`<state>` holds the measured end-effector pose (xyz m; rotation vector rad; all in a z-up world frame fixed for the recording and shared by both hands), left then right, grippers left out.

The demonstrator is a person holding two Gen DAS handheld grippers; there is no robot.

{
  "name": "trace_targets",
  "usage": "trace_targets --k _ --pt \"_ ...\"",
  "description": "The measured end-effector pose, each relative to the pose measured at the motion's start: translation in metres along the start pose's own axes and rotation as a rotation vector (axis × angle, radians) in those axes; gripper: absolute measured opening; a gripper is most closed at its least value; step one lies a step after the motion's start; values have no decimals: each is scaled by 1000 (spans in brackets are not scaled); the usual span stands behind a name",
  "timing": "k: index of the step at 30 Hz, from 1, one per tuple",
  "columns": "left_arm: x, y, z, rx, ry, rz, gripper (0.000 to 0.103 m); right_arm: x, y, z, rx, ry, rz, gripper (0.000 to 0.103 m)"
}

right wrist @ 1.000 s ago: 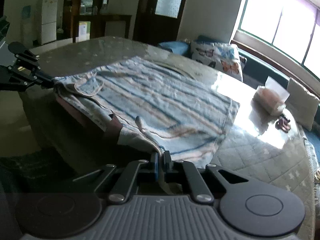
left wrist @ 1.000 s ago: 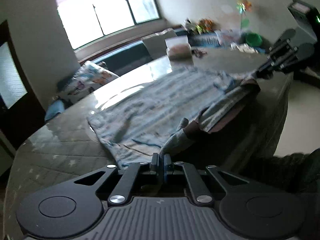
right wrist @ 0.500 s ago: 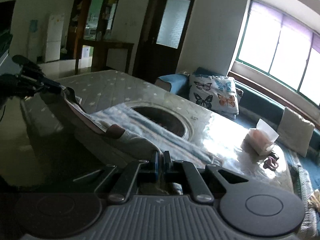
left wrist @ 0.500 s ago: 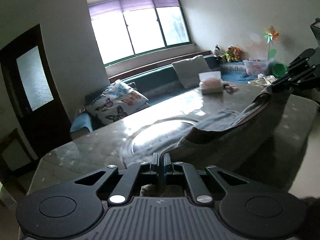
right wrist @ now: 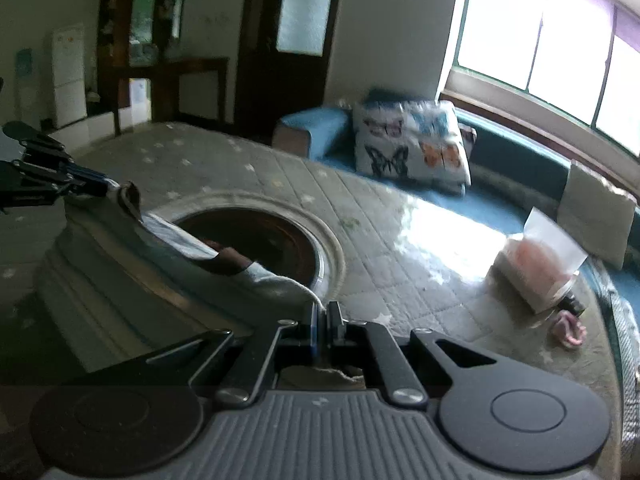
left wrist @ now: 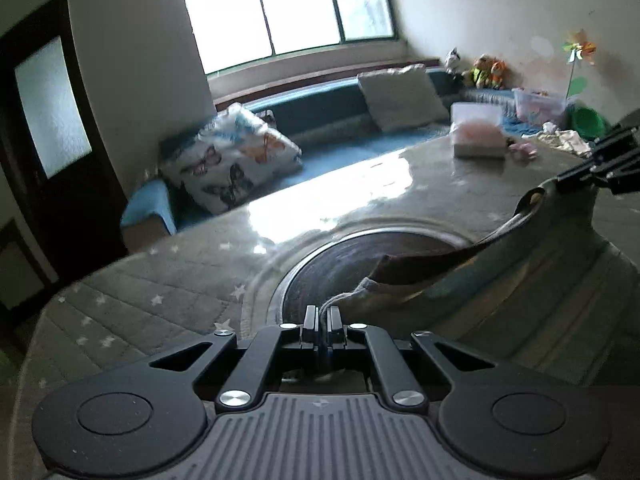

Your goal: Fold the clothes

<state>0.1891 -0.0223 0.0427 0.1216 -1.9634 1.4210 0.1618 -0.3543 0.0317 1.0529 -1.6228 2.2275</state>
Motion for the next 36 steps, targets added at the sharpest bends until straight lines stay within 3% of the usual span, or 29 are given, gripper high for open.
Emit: trace_targets --k 8,15,18,22,26,36 --pt "-77 10 -12 49 -11 -124 6 -81 19 24 -115 13 -68 5" --pt "-87 5 -24 96 -90 -135 10 -75 21 49 -237 65 6 12" --pt "-72 -2 -25 111 -96 -91 29 -59 22 48 -241 49 17 13" --pt "-48 -7 -12 111 -33 -43 31 -53 23 35 -229 -16 9 14" --pt "-49 -3 10 66 56 -80 30 -69 26 25 -235 -49 -26 14" --pt "-97 7 2 97 60 -181 31 -97 31 37 -305 -2 -64 15"
Point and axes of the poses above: each gripper's, at about its wrist camera, not at the fingertips, and x roughly against the way its jaws point, z to its right, y to its underside, the point moved 2 cm from there along -x, roughly the way its jaws point, and after that the axes turned 3 degrees about x, right-handed, at the moved point
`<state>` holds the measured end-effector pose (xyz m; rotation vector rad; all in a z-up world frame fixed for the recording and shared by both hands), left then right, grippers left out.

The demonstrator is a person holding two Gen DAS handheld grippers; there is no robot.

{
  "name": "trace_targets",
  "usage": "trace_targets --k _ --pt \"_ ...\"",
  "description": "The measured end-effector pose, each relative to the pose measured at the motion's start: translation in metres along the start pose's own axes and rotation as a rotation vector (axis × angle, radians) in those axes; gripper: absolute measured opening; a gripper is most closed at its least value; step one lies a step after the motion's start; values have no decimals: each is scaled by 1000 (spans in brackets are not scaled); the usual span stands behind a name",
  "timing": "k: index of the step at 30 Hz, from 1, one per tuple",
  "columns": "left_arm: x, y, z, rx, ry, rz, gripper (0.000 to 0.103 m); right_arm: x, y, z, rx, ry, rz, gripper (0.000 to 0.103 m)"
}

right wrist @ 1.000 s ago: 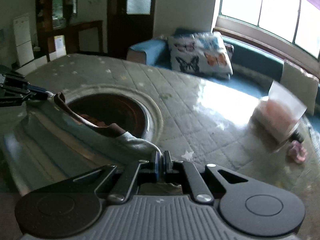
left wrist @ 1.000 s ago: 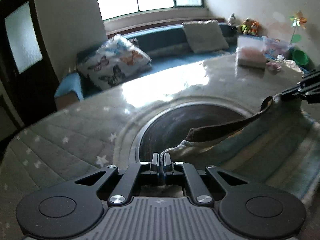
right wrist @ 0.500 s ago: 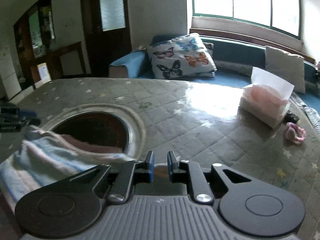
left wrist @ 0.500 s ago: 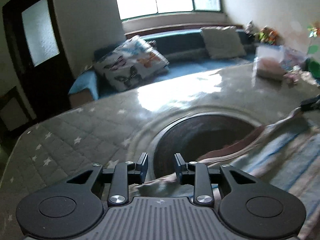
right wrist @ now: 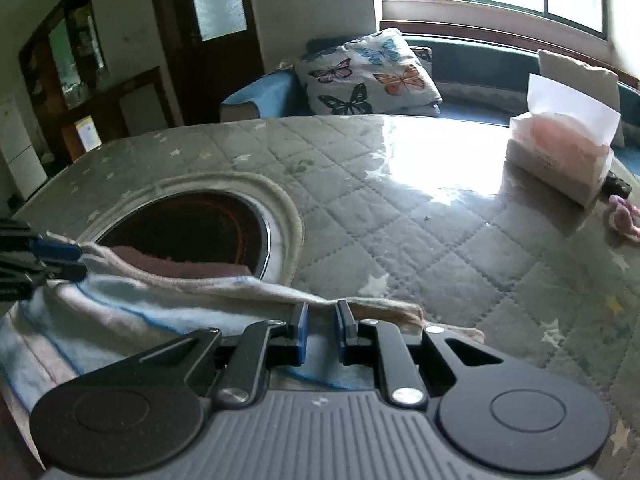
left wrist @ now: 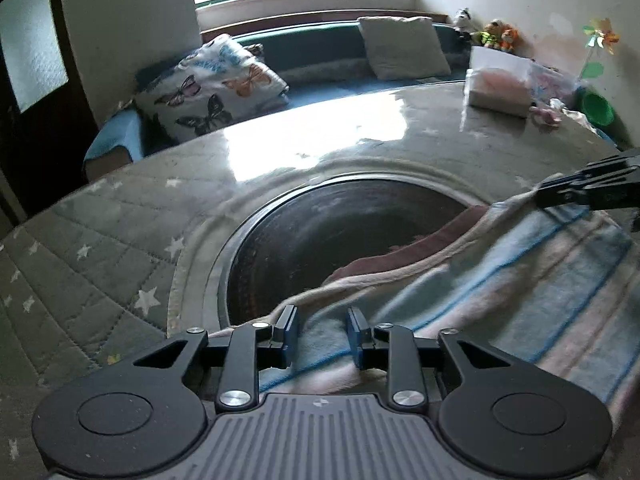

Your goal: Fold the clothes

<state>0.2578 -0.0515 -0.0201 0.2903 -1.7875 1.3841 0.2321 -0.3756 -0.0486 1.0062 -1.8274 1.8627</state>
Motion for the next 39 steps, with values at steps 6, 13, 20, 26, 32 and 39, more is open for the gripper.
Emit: trace_targets --k 6,13,20,26,32,39 --pt "-6 0 -9 74 14 6 36 10 -5 -27 51 -41 22 24" --pt "7 1 -19 98 1 22 51 -5 -2 -88 171 -145 -3 34" --pt "10 5 -32 101 -15 16 54 -16 2 -135 249 -197 -6 38" --pt "8 4 -38 104 -22 13 54 -20 3 -162 251 -336 -29 41" --pt "8 3 -48 122 -25 15 54 -16 -2 -175 238 -430 -8 48" --pt "8 4 -53 119 -32 7 54 -24 -8 -184 210 -484 -25 48"
Point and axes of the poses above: each gripper's, at about its wrist camera, not at the fingertips, and x roughly against the way its jaws point, z to its right, y to its underside, the point moved 2 cm from there along -x, roughly the way its jaws point, and after that the axes turned 3 degrees about x, right-handed, at the moved point
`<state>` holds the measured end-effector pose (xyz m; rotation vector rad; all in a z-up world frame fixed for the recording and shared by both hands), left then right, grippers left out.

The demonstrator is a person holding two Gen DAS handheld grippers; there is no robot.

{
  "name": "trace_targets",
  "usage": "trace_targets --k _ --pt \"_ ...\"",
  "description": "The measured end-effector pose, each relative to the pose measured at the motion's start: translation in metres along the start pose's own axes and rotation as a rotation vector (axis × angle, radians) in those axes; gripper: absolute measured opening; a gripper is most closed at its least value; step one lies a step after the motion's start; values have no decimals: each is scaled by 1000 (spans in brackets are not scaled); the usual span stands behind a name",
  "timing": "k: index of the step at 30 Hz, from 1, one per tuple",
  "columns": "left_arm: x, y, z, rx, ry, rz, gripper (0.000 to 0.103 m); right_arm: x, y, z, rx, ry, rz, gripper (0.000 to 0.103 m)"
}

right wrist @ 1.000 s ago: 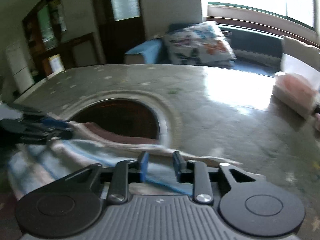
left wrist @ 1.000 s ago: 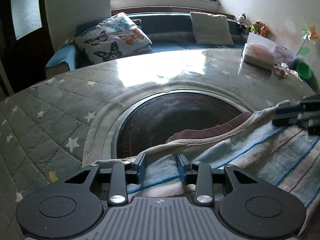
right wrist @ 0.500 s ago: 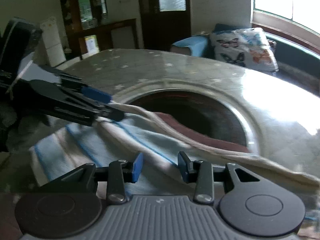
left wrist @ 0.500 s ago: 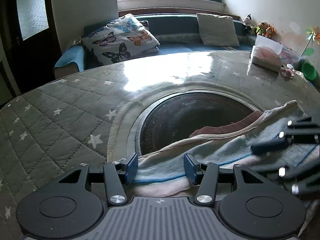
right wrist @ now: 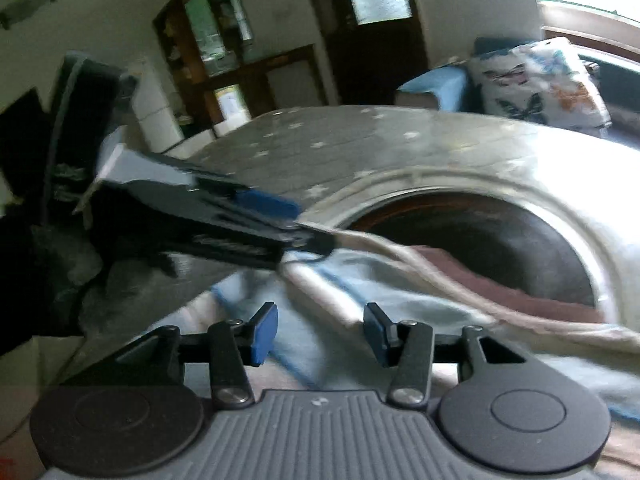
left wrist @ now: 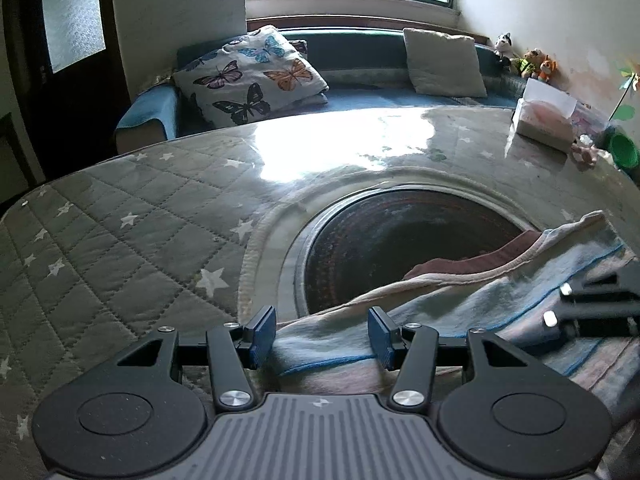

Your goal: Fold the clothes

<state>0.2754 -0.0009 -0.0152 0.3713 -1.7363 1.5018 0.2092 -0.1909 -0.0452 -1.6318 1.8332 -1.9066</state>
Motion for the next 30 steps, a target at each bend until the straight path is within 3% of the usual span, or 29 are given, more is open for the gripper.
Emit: trace_targets --k 7,14,18,22,30 --pt "-4 2 -4 -2 -14 -9 54 -1 14 -57 193 -84 -27 48" --pt "-4 7 -8 18 -36 -12 54 -9 32 -98 257 -204 -76 48" --pt "5 14 -12 49 -44 -4 55 8 40 -106 257 -207 -62 48" --pt "28 25 -11 70 -38 30 60 36 44 -91 195 -136 -20 50" --pt "63 61 10 65 -16 52 60 102 67 -40 46 117 12 50"
Point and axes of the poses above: each gripper's, at about its wrist camera, not at the fingertips, and x roughly against the way its jaws point, z to its right, y to its underside, the point moved 2 cm from there along -x, roughly the way its jaws point, and after that the axes turned 3 degrees about x, right-handed, at the moved point
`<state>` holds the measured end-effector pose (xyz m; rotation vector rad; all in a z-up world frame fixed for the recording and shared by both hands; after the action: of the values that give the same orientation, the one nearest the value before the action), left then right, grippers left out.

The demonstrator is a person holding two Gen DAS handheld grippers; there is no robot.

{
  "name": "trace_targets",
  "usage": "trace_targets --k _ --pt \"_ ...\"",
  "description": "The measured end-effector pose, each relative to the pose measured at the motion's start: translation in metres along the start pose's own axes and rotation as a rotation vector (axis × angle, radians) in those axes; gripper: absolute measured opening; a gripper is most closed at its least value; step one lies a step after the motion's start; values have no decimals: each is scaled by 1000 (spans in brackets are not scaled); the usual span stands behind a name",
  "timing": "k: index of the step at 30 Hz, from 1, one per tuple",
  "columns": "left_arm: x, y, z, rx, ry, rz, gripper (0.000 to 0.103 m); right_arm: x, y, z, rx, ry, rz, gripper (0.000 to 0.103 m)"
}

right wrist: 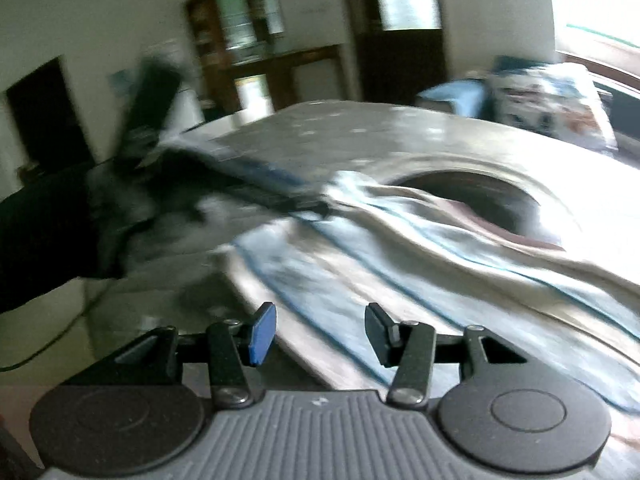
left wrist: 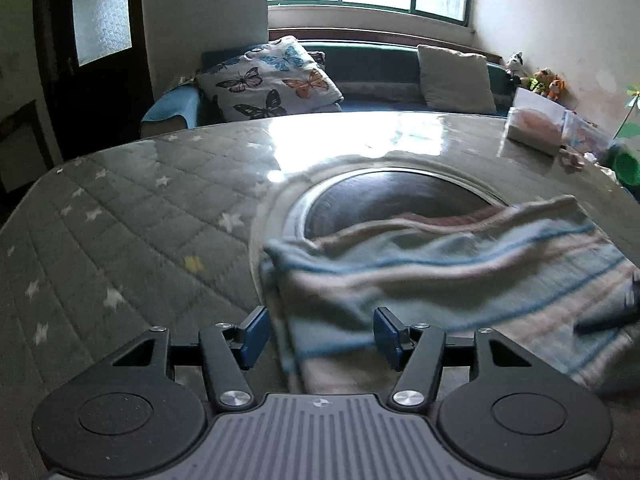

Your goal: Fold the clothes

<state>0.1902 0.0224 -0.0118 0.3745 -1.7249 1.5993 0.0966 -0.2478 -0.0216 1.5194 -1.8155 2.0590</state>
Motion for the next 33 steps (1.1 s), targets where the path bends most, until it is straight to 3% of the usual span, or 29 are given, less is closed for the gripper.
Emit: trace_targets --k 4,11,16,27,33 --pt "10 13 8 16 11 -4 58 29 18 34 -103 141 13 51" --pt "15 29 7 85 18 -21 46 53 55 86 -270 305 10 51" --pt "20 32 8 100 25 -26 43 63 67 95 -305 339 14 50" --pt "43 50 8 110 96 -64 35 75 67 92 -255 369 -57 47" --pt "41 26 7 129 85 -20 35 74 50 96 -266 356 -28 47"
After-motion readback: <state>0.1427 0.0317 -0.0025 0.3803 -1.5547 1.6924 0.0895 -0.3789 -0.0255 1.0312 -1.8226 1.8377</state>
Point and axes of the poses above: each gripper's, at about its wrist camera, not at the fingertips, and x roughly against the way its jaws point, z to its right, y to its underside, the point moved 2 cm from there along -x, roughly the way its jaws point, and after that the axes turned 3 degrees about x, right-handed, at the moved point
